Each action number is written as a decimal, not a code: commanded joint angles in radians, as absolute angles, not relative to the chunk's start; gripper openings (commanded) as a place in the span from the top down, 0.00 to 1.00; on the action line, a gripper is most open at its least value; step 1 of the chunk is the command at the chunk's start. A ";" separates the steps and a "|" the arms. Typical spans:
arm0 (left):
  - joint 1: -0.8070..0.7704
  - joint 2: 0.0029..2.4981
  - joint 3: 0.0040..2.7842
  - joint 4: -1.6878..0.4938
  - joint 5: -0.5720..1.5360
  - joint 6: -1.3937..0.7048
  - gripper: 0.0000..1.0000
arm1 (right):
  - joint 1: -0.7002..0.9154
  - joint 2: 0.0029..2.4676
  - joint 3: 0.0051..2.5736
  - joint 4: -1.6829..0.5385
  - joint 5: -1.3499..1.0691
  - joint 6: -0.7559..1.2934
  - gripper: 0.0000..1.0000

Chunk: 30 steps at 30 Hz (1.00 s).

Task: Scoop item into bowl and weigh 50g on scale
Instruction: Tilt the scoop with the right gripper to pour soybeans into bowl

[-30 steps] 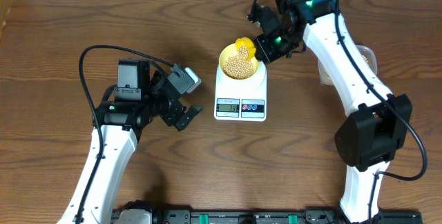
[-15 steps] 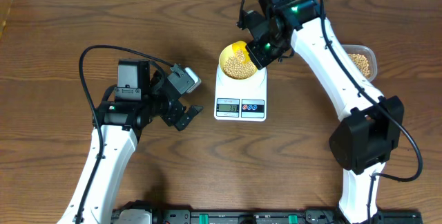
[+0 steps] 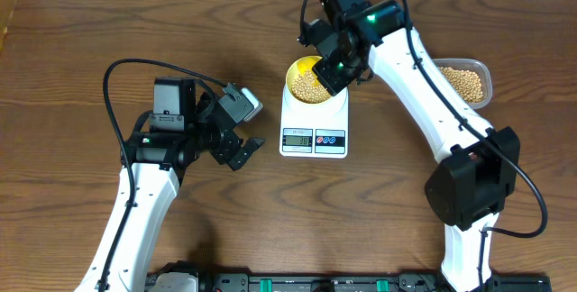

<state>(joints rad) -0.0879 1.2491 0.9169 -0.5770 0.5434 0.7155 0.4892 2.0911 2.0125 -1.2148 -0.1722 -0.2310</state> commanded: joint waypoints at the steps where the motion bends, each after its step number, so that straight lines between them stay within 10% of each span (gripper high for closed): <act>1: -0.085 1.255 0.919 -0.580 0.538 0.733 0.03 | 0.502 2.068 2.015 -1.217 -0.148 -0.251 0.99; 30: -0.085 1.255 0.919 -0.580 0.538 0.733 0.03 | 0.496 2.068 2.015 -1.226 -0.135 -0.275 0.99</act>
<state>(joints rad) -0.0879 1.2491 0.9169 -0.5770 0.5434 0.7155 0.4976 2.0911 2.0125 -1.2259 -0.1551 -0.2504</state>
